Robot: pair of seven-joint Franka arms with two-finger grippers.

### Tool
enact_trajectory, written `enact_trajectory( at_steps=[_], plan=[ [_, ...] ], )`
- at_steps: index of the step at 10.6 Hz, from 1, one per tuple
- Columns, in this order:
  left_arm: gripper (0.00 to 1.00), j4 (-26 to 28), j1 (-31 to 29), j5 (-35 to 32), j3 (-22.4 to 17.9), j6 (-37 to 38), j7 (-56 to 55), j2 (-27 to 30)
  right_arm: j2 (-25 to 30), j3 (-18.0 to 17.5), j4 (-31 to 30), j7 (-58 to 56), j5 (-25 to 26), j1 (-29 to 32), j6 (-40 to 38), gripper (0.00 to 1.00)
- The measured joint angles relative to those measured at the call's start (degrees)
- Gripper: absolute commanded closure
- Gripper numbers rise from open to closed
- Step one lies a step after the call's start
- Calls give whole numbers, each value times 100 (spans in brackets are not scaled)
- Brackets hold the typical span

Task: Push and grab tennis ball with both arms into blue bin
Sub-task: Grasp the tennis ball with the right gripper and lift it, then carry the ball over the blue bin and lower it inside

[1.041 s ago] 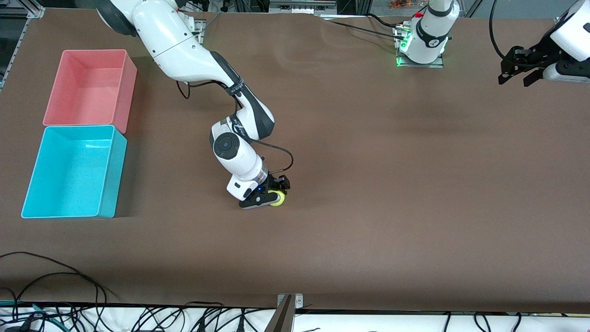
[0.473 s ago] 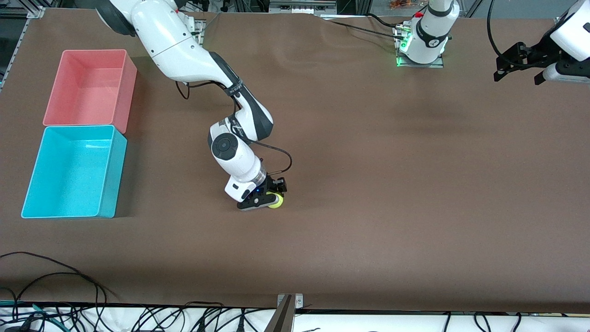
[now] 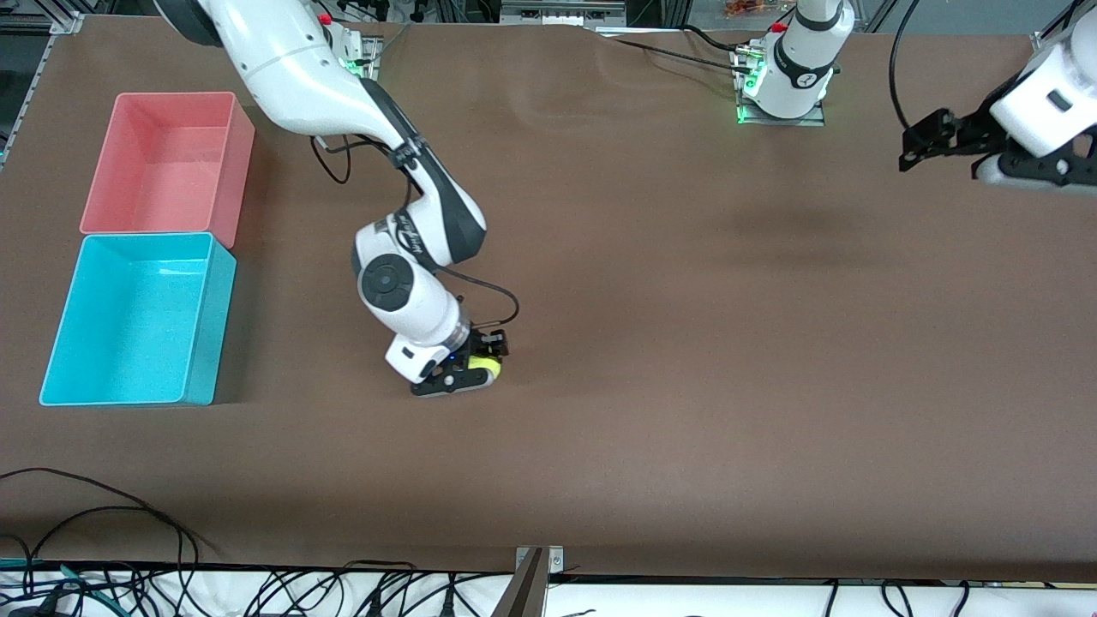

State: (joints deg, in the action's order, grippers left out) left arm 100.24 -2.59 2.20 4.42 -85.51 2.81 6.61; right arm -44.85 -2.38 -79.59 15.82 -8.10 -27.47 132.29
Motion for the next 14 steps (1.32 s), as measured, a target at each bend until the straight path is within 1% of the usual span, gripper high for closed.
enact_trajectory(
  at_steps=[1,3,4,6,7,8,11,13,14],
  plan=[
    [0,-76,37,0,0,-23,-6,-187,236,0,10,-56,2,96,-373,95],
    [0,-164,96,-1,-1,-27,-8,-343,641,105,11,-193,17,173,-1166,95],
    [0,-168,150,-2,-33,-47,-9,-352,820,178,-9,-385,16,268,-1559,95],
    [0,-173,279,-3,-151,-55,-11,-352,1133,268,-162,-562,17,583,-1943,95],
    [0,-175,295,-3,-173,-55,-14,-353,1314,380,-235,-584,20,705,-2297,95],
    [0,-175,295,-4,-184,-55,-21,-355,1464,605,-287,-680,21,742,-2672,95],
    [0,-180,295,-4,-204,-52,-26,-374,1865,1392,-366,-1915,22,817,-3480,95],
    [0,-193,293,-5,-216,-44,-27,-374,2044,1965,-449,-2850,22,846,-3790,95],
    [0,-195,290,-5,-222,-42,-29,-375,2073,2248,-535,-3296,23,856,-3862,93]
  ],
)
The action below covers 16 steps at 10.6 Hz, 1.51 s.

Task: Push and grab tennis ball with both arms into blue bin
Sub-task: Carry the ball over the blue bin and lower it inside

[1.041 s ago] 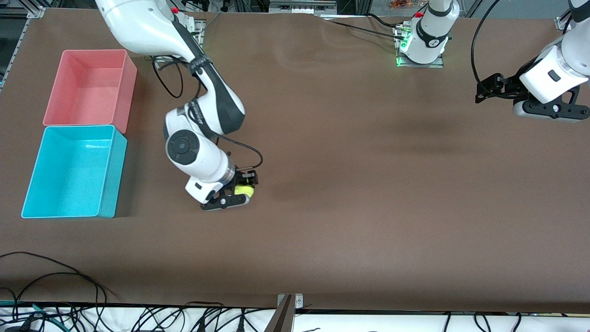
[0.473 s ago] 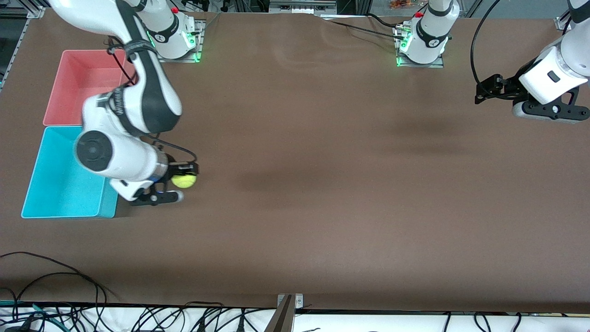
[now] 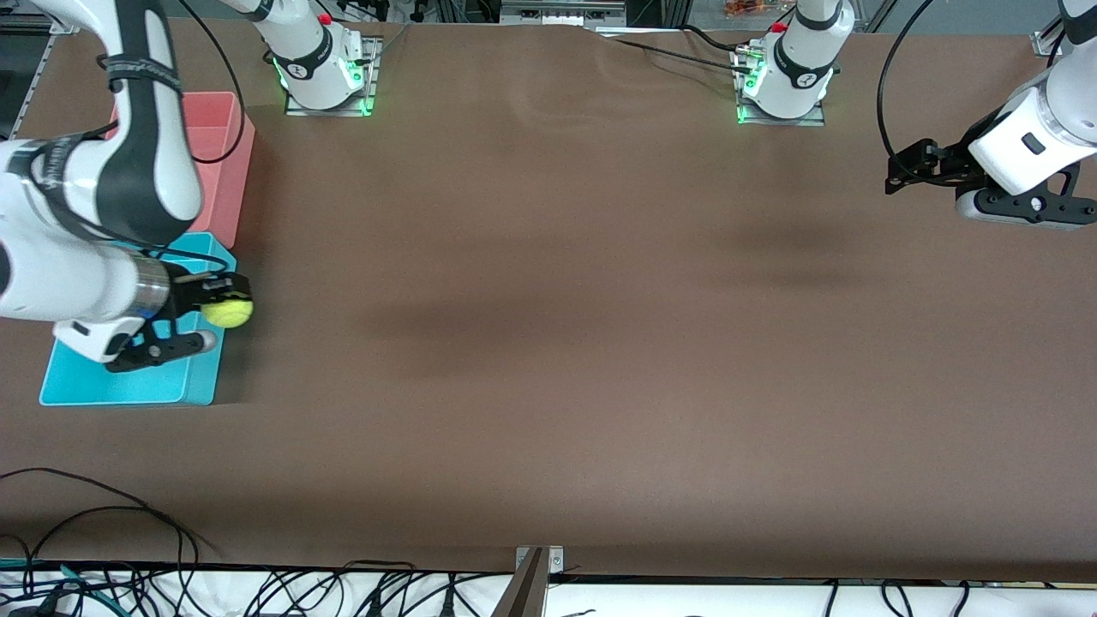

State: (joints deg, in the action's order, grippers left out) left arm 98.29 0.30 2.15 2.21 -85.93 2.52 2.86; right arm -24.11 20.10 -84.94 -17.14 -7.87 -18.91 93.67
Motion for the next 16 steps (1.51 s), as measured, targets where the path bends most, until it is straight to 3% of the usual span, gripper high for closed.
enact_trajectory(
  at_steps=[4,7,10,16],
  plan=[
    [0,-187,-288,-4,-47,16,-39,-19,8,984,-679,-1372,1,14,201,93],
    [0,-319,-455,-224,79,195,-36,-23,2,1606,-1370,-2753,3,124,1070,93],
    [0,-320,-346,-459,440,201,-158,-54,-147,1645,-1755,-3508,4,418,1672,93],
    [0,-328,-347,-460,402,202,-158,-80,-779,1635,-1776,-4565,-3,702,2302,92]
  ],
)
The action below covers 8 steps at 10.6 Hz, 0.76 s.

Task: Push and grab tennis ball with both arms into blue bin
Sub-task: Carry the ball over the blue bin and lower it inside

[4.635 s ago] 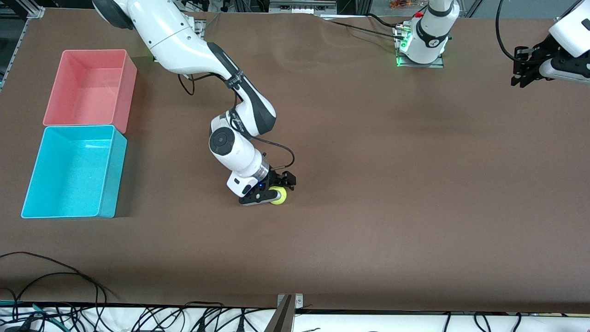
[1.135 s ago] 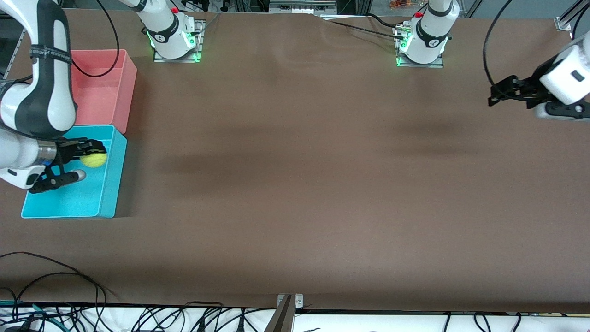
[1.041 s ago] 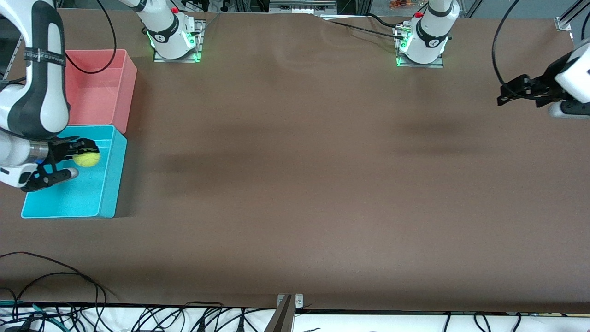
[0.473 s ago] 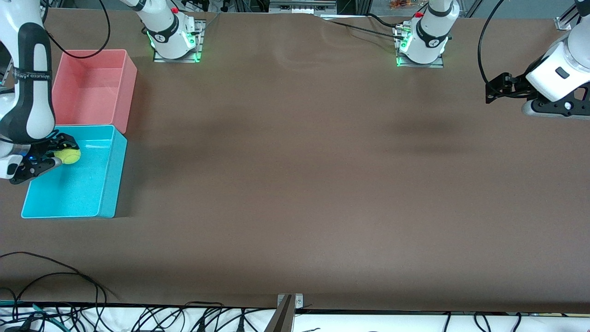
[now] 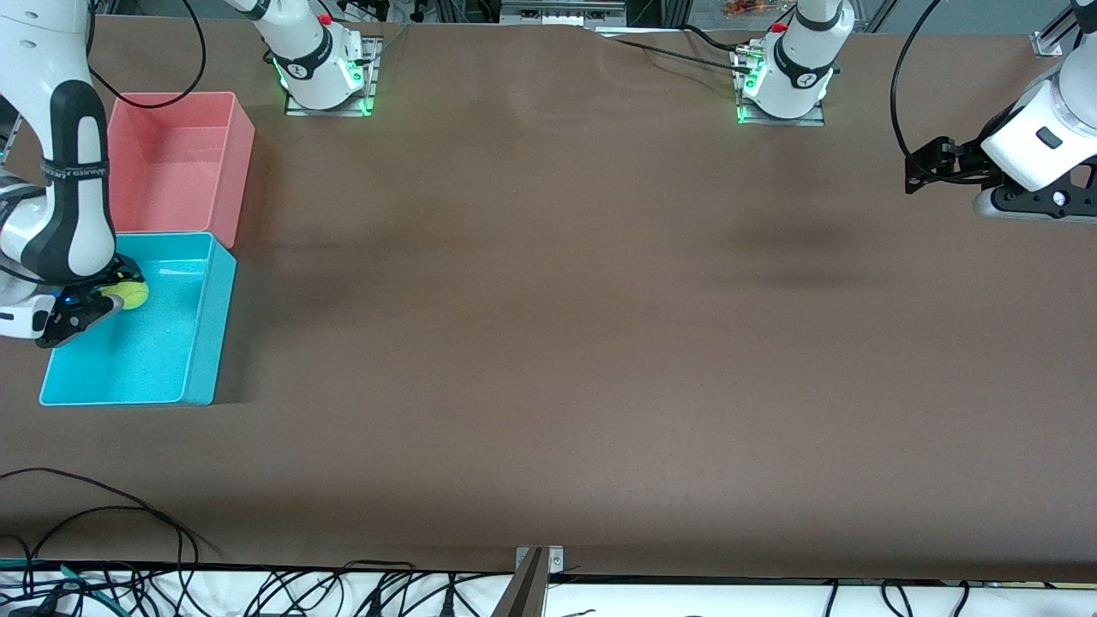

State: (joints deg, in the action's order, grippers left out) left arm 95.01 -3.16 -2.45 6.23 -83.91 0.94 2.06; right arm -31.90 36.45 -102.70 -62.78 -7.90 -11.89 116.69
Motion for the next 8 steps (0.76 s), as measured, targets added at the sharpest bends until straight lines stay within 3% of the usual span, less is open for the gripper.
enact_trajectory(
  at_steps=[8],
  plan=[
    [0,-8,16,0,54,0,0,-7,-406,-342,0,-783,-407,476,279,92]
  ],
)
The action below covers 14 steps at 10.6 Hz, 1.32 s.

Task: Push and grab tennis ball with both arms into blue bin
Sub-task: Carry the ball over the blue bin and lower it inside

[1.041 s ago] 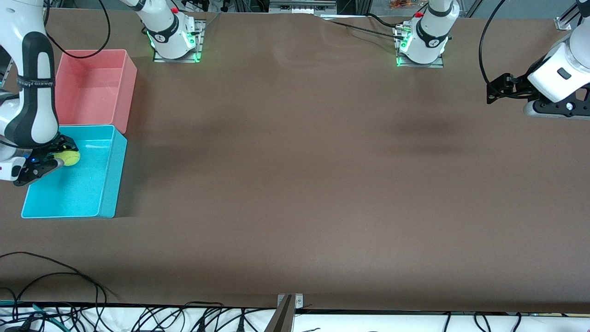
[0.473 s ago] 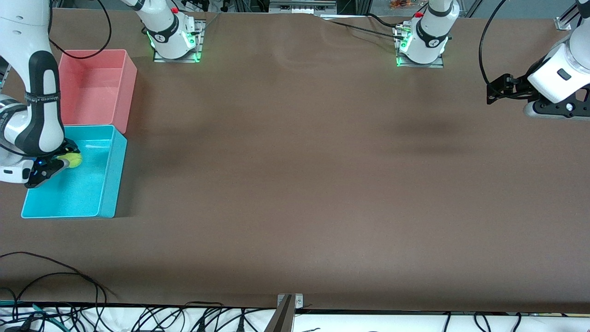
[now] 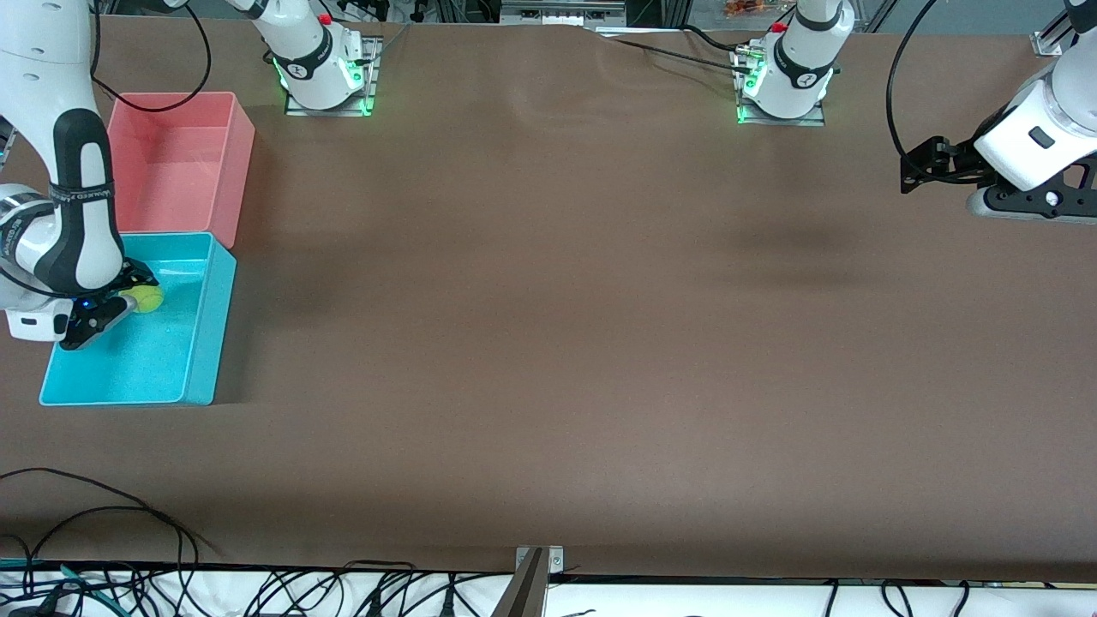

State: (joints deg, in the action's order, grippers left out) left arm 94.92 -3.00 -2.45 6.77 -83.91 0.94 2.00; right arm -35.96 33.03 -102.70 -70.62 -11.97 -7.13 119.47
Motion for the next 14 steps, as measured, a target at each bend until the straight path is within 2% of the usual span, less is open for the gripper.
enact_trajectory(
  at_steps=[4,6,7,8,10,12,13,14],
  plan=[
    [0,-94,6,0,59,9,0,0,-125,-35,-1,-282,-49,171,22,92],
    [0,-110,6,0,80,24,0,0,-149,-39,-48,-375,-59,253,16,88],
    [0,-110,6,0,81,26,0,0,-166,-40,-64,-411,-75,291,16,80],
    [0,-110,6,0,81,28,0,0,-191,-43,-69,-430,-95,315,16,56],
    [0,-110,6,0,82,31,0,0,-227,-53,-74,-433,-141,329,16,31],
    [0,-110,7,0,92,32,0,-1,-238,-59,-74,-433,-147,329,-22,19],
    [0,-111,8,0,96,34,0,0,-239,-59,-74,-433,-148,329,-49,0],
    [0,-111,8,0,95,44,0,-1,-238,-59,-74,-433,-148,329,-74,0]
  ],
)
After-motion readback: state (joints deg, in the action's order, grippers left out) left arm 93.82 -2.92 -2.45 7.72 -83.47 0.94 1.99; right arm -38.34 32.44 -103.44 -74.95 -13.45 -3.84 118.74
